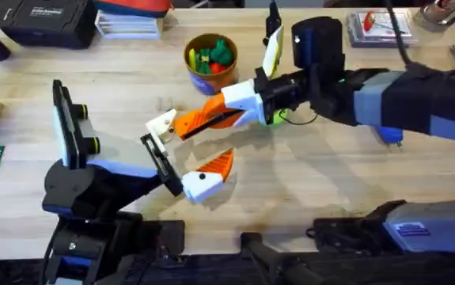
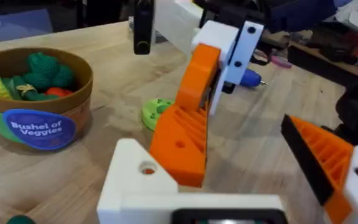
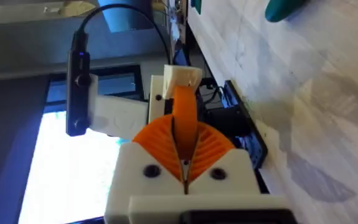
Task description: Pick up the gripper from the table and insert it into the empty holder that is missing its gripper. Then pick up a screw, insert it into the mounting hole, and use the screwdriver to tighten it. Finally, clean up the table by picking up the vegetable and placing it into the bucket.
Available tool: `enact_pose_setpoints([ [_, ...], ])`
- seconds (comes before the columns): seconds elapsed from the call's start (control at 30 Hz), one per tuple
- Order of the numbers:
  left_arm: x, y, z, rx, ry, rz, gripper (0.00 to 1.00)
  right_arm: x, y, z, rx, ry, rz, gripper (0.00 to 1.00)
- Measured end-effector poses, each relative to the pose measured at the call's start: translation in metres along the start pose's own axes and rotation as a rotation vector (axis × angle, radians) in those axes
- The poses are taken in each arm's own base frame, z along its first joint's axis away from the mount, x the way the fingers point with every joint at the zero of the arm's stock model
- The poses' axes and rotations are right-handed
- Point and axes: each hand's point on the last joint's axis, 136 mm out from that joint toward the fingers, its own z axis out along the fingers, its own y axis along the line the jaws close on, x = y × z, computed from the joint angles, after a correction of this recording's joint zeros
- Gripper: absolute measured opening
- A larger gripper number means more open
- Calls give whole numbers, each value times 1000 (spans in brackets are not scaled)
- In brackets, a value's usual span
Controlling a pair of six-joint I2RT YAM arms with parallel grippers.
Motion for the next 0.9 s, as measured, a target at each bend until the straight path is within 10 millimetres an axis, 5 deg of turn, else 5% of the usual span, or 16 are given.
enact_pose_setpoints([
  [0.9, 2, -6, 0, 33, 9, -21, 986, -9, -9, 8, -23, 13, 80, 8],
])
